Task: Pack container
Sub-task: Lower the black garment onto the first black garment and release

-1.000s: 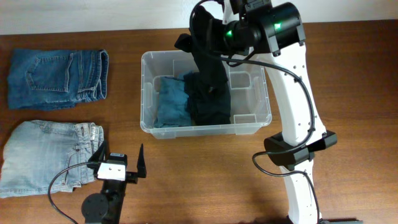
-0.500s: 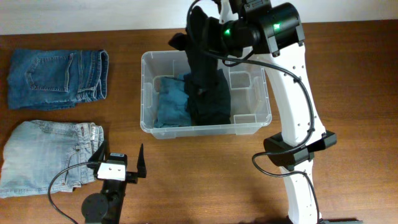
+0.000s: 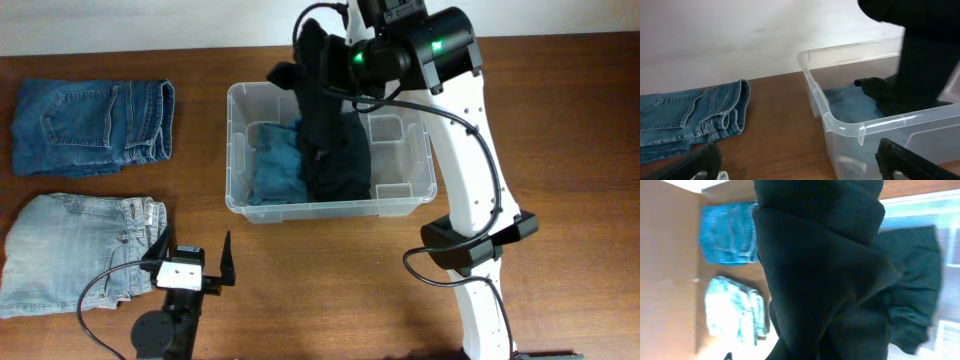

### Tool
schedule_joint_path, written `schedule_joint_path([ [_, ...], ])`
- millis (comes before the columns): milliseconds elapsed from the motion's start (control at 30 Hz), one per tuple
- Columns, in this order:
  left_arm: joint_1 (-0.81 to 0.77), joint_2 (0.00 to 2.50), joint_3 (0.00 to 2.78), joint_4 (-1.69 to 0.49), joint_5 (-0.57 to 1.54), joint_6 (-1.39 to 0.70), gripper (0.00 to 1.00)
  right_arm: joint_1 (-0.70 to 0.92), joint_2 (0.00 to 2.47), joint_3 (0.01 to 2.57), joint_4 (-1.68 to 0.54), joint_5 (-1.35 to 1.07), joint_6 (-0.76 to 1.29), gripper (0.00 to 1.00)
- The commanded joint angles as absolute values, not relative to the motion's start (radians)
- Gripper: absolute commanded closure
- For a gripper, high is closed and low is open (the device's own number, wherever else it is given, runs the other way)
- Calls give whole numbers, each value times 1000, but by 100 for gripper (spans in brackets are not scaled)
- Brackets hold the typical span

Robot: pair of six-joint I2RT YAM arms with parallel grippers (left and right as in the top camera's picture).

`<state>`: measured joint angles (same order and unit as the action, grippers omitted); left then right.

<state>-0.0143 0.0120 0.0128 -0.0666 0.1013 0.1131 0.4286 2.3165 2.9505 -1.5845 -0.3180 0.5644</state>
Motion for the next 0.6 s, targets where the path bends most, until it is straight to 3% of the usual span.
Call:
schedule_joint_path([
  [0, -9, 7, 9, -69, 109, 129, 1, 434, 2300, 2901, -1594, -222, 551, 96],
  [300, -9, 7, 9, -69, 109, 130, 1, 430, 2300, 2658, -1536, -126, 551, 96],
  [567, -9, 7, 9, -69, 109, 129, 1, 431, 2300, 2601, -1542, 127, 551, 96],
])
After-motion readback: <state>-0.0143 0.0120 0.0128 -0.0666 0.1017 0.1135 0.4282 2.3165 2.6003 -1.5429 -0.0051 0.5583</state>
